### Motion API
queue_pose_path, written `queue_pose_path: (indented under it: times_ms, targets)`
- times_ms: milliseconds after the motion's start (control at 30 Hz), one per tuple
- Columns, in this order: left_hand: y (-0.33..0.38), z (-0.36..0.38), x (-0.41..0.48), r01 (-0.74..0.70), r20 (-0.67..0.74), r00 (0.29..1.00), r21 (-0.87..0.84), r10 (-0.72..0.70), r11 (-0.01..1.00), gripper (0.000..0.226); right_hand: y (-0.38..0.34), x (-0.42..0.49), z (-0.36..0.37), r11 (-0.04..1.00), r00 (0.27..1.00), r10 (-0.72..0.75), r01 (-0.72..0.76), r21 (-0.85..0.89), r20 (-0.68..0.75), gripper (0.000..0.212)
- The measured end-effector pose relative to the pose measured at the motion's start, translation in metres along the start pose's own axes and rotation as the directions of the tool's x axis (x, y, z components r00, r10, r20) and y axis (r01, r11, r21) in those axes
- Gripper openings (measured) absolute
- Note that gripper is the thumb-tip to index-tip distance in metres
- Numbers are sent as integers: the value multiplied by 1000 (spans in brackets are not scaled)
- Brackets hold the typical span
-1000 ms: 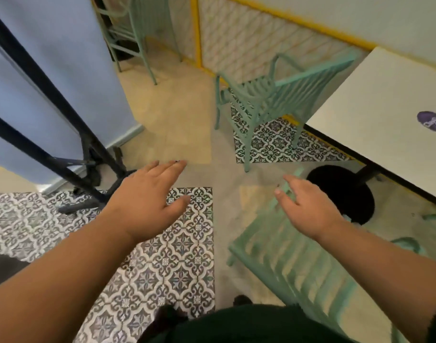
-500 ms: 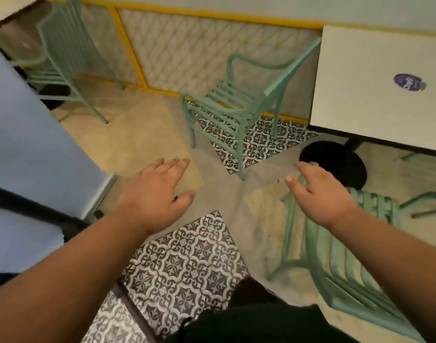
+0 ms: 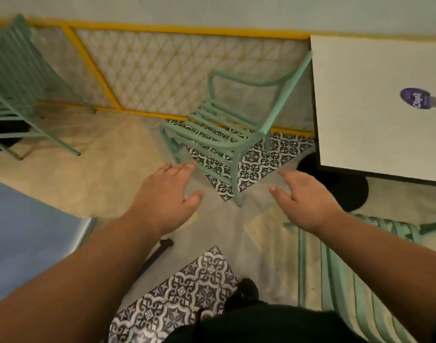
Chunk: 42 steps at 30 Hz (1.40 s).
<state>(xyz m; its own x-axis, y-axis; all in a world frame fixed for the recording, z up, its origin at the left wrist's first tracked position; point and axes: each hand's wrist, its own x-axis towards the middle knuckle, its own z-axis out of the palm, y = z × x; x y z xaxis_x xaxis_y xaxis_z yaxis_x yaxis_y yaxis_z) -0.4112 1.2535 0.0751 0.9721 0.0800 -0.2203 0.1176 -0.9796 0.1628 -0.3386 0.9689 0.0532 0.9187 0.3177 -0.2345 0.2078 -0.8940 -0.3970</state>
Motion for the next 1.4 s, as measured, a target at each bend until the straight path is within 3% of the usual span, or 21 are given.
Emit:
queue_pose_path:
  times_ms: [233,400,533,667,733,933,1100,1267,1400]
  targets:
    - [-33,8,89,-17,59,998,-23,18,1000,75,-34,99,-5,999,999,-34,35,-15,35,62]
    - [-49,15,177,-58,19,998,-27,58,998,67,-29,170,-8,1000,1000,21,-21,-16,2,56]
    - [-60,37,273,-13,-24,1000,-19,13,1000,58,-12,251,-8,986,996,-81,86,-142,38,50]
    - [-50,86,355,-82,18,996,-18,83,996,55,11,314,12,928,981,-133,174,-328,144,49]
    - [-40,117,383,-101,35,994,-48,103,994,52,16,329,25,883,986,-150,169,-437,78,49]
    - [-16,200,414,-101,171,978,-113,119,989,51,27,335,37,868,963,-258,196,-457,-78,40]
    - [-11,211,427,-43,146,987,-168,68,985,53,36,337,43,870,929,-344,262,-418,-133,37]
    - [-40,219,454,-48,136,989,-132,66,990,67,38,338,45,875,901,-384,285,-391,-200,35]
    - [-47,227,460,-80,76,993,-147,92,986,66,40,338,47,871,883,-406,297,-391,-234,34]
